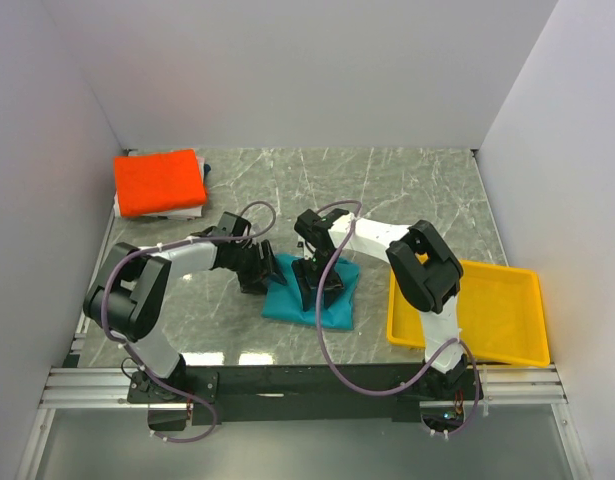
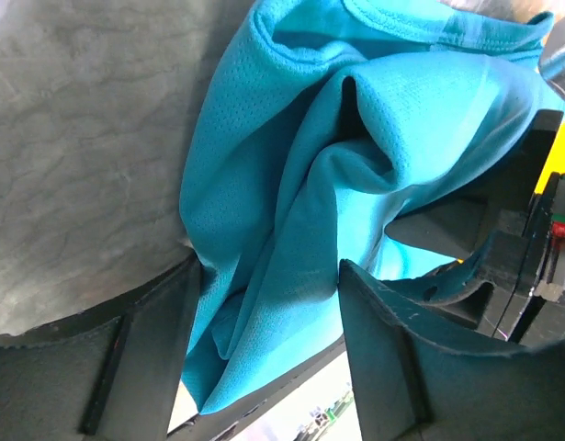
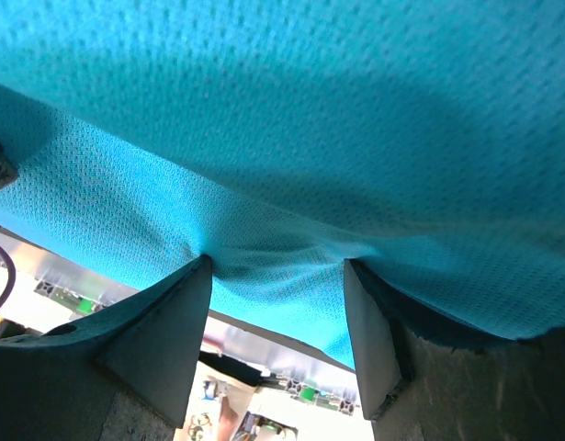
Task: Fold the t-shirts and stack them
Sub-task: Neatly place the folded tshirt to the corner
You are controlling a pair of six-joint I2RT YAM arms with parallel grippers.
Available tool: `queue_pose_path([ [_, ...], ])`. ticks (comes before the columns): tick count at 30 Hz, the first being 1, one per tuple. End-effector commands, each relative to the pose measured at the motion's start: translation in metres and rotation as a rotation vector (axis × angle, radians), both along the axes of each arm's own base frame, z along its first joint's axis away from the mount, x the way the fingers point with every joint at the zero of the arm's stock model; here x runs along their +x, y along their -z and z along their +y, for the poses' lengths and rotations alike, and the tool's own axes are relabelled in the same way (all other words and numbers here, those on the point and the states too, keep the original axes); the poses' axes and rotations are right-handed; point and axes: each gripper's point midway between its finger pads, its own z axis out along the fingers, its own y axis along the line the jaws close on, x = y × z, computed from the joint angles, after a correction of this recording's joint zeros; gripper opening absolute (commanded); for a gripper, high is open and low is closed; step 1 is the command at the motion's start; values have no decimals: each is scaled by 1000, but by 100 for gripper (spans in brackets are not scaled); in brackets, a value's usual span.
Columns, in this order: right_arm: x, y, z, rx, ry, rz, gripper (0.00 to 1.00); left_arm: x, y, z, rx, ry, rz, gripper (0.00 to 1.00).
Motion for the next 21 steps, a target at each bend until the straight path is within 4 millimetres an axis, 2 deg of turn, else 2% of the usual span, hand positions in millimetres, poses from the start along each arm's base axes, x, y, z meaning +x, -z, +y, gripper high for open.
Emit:
queue_pose_path([
  [1, -2, 7, -2, -9, -29, -33, 66, 0, 19, 17, 138, -37, -16, 68],
  [9, -3, 5, 0, 5, -42, -35, 66, 4, 29, 5, 150, -22, -35, 60],
  [10, -3, 6, -1, 5, -43, -33, 66, 2, 31, 4, 148, -18, -29, 56],
  [11, -3, 6, -1, 6, -45, -33, 66, 0, 34, 3, 149, -13, -22, 44],
  [13, -3, 5, -1, 8, -49, -36, 66, 0, 34, -1, 137, 2, -28, 30],
  [14, -4, 5, -1, 6, -49, -33, 66, 0, 35, -3, 137, 8, -28, 18],
  [17, -3, 3, -2, 4, -52, -37, 67, 5, 32, -5, 144, 24, -42, 0],
  [19, -1, 0, -1, 6, -58, -45, 69, 14, 24, -6, 159, 30, -78, 0],
  [21, 1, -6, -5, -11, -59, -66, 70, 16, 20, 4, 226, 28, -89, 0],
])
